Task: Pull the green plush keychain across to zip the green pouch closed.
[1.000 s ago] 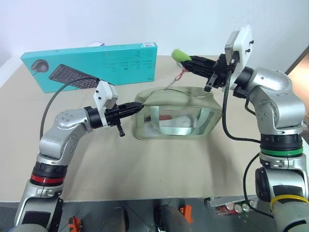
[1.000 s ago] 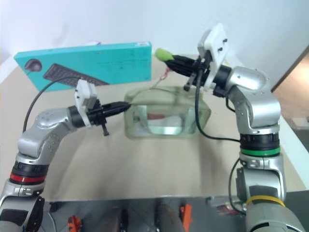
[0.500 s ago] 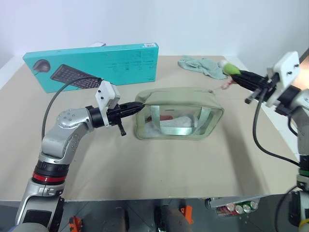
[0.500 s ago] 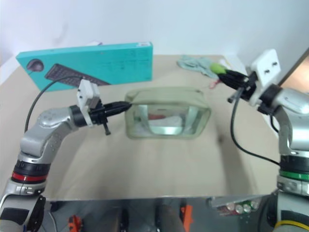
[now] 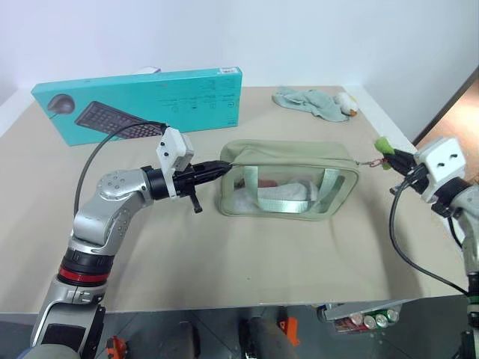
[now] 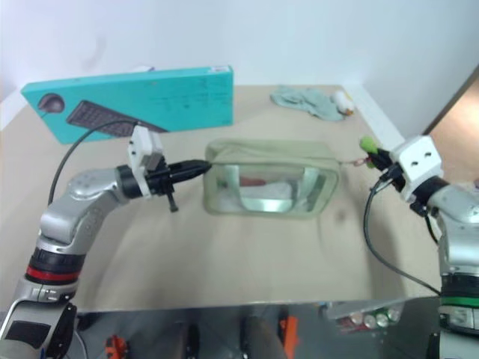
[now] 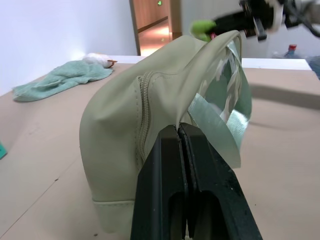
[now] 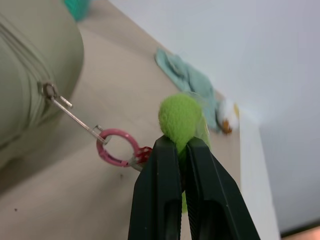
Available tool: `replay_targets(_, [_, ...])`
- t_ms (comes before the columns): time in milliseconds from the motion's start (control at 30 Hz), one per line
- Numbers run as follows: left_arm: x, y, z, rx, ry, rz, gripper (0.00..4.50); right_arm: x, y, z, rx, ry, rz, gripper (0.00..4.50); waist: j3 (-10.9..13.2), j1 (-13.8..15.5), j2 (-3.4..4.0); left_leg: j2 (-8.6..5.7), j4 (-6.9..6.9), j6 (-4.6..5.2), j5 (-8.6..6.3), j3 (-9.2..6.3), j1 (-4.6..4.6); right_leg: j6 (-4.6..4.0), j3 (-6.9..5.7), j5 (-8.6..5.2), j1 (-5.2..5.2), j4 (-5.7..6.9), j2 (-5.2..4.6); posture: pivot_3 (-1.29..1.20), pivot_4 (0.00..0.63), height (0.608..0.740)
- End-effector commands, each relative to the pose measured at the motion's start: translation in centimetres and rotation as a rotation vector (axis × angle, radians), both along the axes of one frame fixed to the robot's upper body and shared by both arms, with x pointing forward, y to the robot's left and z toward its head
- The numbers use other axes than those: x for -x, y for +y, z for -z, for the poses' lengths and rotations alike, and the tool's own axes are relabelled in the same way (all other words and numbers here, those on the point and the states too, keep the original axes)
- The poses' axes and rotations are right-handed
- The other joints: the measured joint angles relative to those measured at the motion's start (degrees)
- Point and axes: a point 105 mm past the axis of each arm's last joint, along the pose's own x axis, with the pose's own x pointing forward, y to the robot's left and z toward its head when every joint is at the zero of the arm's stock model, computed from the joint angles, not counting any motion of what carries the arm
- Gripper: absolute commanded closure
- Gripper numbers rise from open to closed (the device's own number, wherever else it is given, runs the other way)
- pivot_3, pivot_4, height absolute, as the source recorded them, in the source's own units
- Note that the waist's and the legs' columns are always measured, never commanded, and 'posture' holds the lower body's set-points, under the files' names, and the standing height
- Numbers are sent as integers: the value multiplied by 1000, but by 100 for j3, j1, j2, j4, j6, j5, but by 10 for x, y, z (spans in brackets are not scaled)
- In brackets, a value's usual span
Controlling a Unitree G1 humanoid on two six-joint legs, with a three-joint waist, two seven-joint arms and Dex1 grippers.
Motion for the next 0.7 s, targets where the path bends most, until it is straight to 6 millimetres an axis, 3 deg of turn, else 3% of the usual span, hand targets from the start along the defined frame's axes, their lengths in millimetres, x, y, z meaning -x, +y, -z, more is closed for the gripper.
replay_targets(33, [-2,5,-9,-4,-39,-31,4500,-3,-8,9,-5,-18,79,4465,-1,-1,2,-1,0,1,0,1,1,1,3,1,0,0,-1,0,150,740])
replay_targets(500, [0,5,-9,-4,-45,-39,4500,-1,23,82,-54,94,54,4465,-2,-4,2,3,0,0,1,2,11,-2,6,4,6,1,3,0,150,740])
replay_targets(600, [0,4,-8,-8,-41,-38,4500,0,30,85,-69,85,49,4465,-2,-14,2,6,0,0,1,3,19,-4,7,6,11,1,7,0,150,740])
replay_targets(700, [0,4,-4,-20,-21,-31,4500,-2,32,73,-125,50,49,4465,-2,-16,2,6,0,0,2,4,31,-7,10,8,20,3,9,0,150,740])
